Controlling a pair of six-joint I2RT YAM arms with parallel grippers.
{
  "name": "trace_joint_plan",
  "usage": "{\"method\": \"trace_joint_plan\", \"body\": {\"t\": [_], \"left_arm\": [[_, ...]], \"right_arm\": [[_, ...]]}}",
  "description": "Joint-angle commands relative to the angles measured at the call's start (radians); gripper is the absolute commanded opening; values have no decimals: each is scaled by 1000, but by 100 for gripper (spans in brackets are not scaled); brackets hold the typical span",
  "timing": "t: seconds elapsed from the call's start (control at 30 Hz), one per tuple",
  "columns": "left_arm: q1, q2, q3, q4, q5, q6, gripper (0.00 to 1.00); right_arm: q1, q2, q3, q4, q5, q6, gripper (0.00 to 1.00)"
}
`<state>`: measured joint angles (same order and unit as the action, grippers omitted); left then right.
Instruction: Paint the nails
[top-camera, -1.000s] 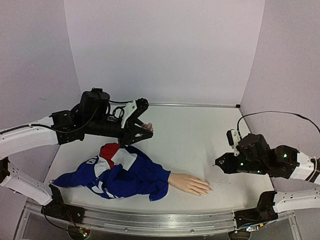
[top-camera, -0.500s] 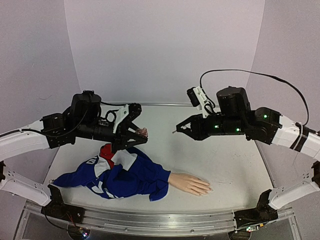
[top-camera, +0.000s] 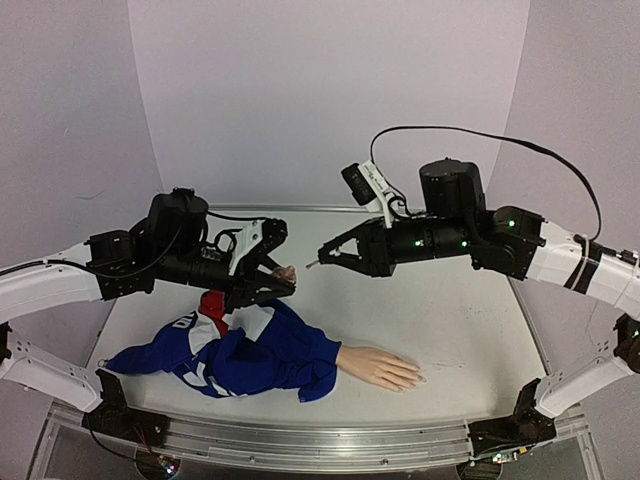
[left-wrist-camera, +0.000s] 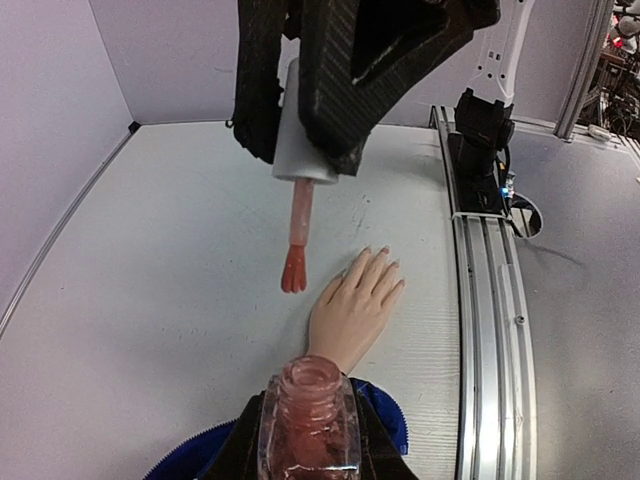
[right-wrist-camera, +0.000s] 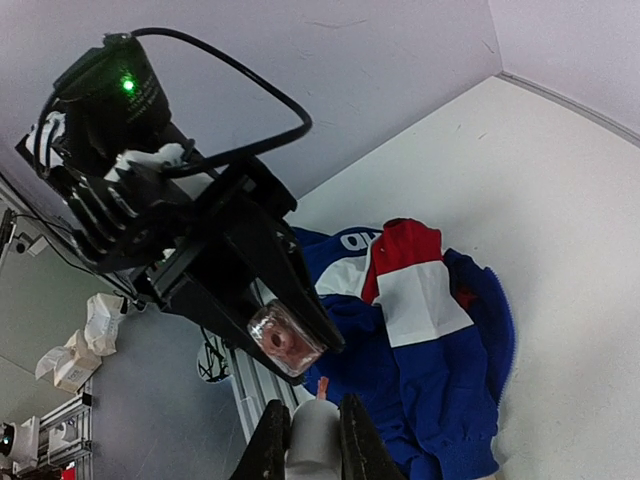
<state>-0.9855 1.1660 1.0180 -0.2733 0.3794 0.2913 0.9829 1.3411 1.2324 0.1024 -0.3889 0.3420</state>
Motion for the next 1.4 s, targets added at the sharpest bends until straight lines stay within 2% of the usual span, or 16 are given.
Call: {"method": "trace_joint_plan", "body": {"t": [0.0, 0.87, 1.37], "left_arm": [[-5, 7, 16, 12, -14, 20, 0], [-13, 28, 26, -4, -14, 26, 0], [-13, 34, 27, -4, -17, 26, 0]], "right_arm": [[6, 3, 52, 83, -86, -21, 0], [12, 88, 93, 72, -113, -10, 0], [13, 57, 64, 45, -69, -24, 0]]}}
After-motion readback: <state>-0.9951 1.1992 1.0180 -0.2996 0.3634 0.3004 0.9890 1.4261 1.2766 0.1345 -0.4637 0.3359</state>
